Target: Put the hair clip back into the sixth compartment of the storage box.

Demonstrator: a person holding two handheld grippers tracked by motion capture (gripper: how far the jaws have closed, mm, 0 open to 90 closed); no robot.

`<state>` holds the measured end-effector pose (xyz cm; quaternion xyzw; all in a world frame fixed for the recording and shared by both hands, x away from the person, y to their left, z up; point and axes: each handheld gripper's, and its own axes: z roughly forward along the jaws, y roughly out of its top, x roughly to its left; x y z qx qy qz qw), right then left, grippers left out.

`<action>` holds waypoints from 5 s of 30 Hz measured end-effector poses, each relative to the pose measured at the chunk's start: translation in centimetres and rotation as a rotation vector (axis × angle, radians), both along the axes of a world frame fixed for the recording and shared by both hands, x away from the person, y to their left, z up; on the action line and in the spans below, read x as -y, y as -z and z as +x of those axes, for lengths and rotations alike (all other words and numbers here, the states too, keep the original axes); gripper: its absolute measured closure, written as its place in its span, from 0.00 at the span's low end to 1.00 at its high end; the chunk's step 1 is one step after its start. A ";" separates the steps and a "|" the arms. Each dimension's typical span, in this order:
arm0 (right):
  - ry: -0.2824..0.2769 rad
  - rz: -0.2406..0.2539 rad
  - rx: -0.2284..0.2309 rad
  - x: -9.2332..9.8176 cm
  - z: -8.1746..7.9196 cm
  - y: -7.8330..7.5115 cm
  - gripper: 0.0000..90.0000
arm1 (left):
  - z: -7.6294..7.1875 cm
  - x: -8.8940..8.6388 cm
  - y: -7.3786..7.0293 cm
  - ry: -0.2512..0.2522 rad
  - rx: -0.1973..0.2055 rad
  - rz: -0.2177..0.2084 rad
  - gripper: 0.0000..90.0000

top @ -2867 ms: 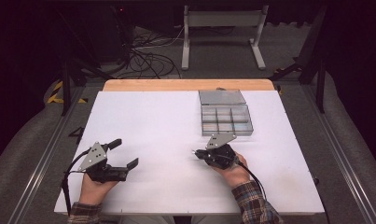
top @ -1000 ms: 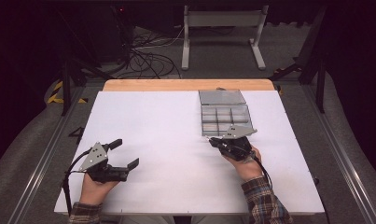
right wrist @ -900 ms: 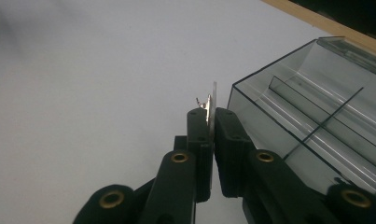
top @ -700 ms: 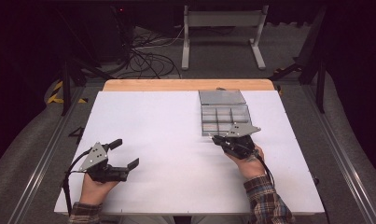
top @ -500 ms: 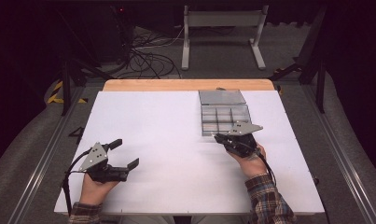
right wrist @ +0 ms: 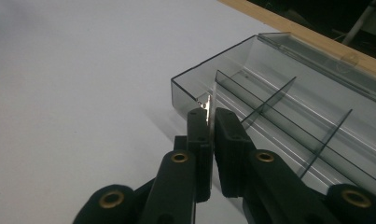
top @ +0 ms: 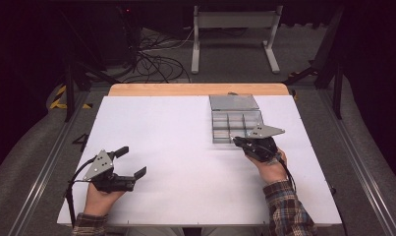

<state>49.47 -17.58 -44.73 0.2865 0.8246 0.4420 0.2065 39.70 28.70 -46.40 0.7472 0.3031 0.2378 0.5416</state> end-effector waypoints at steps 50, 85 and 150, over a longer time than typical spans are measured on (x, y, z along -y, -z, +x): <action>0.176 -0.021 -0.012 4.8 3.8 0.9 0.95 | 0.1 -0.1 0.2 -0.001 -0.006 0.001 0.05; 0.221 -0.024 -0.069 4.9 5.7 2.9 0.94 | 0.0 -0.2 0.1 -0.018 0.015 -0.004 0.05; 0.207 0.192 -0.067 2.8 4.7 2.2 0.04 | 0.1 0.0 0.1 -0.023 0.018 -0.010 0.05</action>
